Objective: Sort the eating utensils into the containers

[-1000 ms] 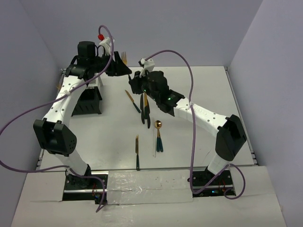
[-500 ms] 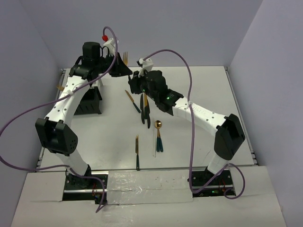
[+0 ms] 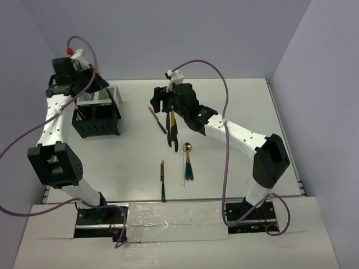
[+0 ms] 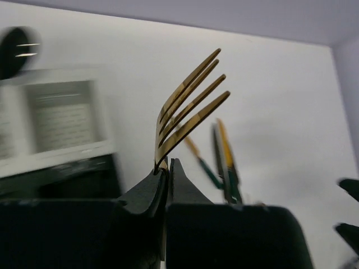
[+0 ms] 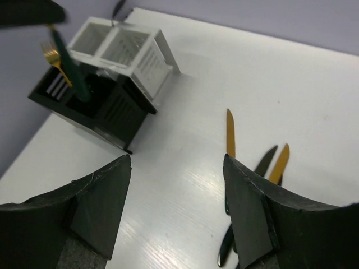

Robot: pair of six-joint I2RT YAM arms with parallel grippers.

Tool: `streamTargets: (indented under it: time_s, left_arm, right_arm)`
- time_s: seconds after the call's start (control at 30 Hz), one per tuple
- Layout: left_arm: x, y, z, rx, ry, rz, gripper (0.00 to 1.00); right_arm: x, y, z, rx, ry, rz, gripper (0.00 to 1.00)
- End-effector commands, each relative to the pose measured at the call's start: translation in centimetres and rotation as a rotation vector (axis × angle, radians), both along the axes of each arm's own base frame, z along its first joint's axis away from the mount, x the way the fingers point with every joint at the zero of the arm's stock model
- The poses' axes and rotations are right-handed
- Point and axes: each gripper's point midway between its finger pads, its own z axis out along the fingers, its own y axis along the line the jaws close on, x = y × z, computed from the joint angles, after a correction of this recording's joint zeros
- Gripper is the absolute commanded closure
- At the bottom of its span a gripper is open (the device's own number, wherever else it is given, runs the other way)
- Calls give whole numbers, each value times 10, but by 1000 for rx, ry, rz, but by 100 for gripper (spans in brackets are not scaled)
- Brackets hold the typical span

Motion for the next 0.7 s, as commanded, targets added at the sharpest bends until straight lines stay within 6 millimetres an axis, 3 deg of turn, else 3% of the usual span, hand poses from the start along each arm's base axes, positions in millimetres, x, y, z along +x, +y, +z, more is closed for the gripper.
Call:
streamTargets:
  time_s: [0.0,0.1,0.2,0.27,0.4,0.47,0.67]
  left_arm:
    - [-3,76,44,146,-188,180,100]
    - [-12,132,35,212,-186,304,100]
    - [-19,161,24,282,-187,347,100]
    - [-17,170,11,319,-211,363,100]
    - [-3,166,-23,268,-233,342,100]
    - [5,162,-31,235,-247,322,100]
    - [24,177,-33,324,-343,334,100]
  right_arm:
    - [-8,-23,7,8,-4,-46,26]
    - [-14,-36,-5,-6,11,-67,26]
    - [-18,-44,-15,-5,17,-80,26]
    - [-18,-47,-20,3,28,-83,26]
    - [-15,-50,-34,11,79,-81,26]
    - [-16,-52,-41,5,101,-81,27]
    - [-24,-62,-54,15,132,-106,27]
